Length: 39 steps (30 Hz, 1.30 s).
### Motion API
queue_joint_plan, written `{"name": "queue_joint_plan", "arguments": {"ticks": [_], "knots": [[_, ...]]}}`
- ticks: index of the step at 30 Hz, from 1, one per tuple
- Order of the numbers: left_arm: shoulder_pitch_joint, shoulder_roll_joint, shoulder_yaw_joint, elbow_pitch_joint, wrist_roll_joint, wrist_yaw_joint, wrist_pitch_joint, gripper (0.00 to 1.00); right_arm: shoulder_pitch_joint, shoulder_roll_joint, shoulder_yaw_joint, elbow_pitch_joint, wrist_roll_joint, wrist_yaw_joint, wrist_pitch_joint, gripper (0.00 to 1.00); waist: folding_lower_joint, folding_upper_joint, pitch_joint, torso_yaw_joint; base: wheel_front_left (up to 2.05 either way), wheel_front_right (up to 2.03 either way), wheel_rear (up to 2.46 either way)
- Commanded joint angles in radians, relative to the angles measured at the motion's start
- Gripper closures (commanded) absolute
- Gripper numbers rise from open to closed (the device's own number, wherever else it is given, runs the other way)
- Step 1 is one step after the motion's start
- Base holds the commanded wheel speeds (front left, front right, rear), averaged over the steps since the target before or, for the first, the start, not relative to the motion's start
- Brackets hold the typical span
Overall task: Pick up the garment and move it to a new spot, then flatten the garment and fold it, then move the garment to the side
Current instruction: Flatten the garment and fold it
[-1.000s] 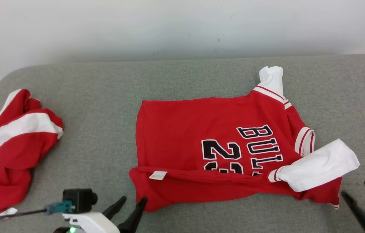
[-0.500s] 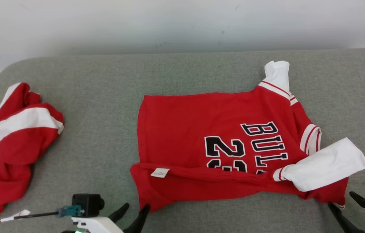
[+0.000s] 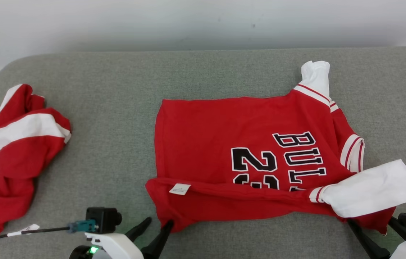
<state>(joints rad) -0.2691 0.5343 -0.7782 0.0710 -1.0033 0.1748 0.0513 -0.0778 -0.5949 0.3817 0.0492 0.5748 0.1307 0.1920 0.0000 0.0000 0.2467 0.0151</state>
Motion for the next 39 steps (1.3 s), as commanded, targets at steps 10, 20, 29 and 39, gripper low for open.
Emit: {"name": "queue_joint_plan", "arguments": {"ticks": [10, 20, 29, 39], "knots": [[-0.016, -0.008, -0.020, -0.005, -0.008, -0.039, 0.014, 0.00, -0.034, -0.008, 0.026, 0.018, 0.021, 0.000, -0.018, 0.00, 0.0000, 0.0000, -0.009, -0.002, 0.00, 0.00, 0.00], [-0.050, -0.014, -0.019, -0.026, -0.008, -0.034, 0.039, 0.00, -0.055, -0.001, 0.048, 0.022, 0.029, 0.000, -0.015, 0.00, 0.0000, 0.0000, 0.012, -0.008, 0.00, 0.00, 0.00], [-0.112, -0.017, -0.033, 0.016, -0.032, -0.102, 0.089, 1.00, -0.133, -0.013, 0.115, 0.036, 0.118, 0.000, 0.031, 1.00, 0.0000, 0.0000, 0.073, -0.010, 0.00, 0.00, 0.00], [-0.126, 0.088, -0.002, -0.056, -0.119, -0.177, 0.182, 1.00, -0.233, -0.244, 0.131, -0.036, 0.397, -0.002, 0.198, 1.00, 0.0000, 0.0000, -0.002, -0.004, 0.00, 0.00, 0.00]]}}
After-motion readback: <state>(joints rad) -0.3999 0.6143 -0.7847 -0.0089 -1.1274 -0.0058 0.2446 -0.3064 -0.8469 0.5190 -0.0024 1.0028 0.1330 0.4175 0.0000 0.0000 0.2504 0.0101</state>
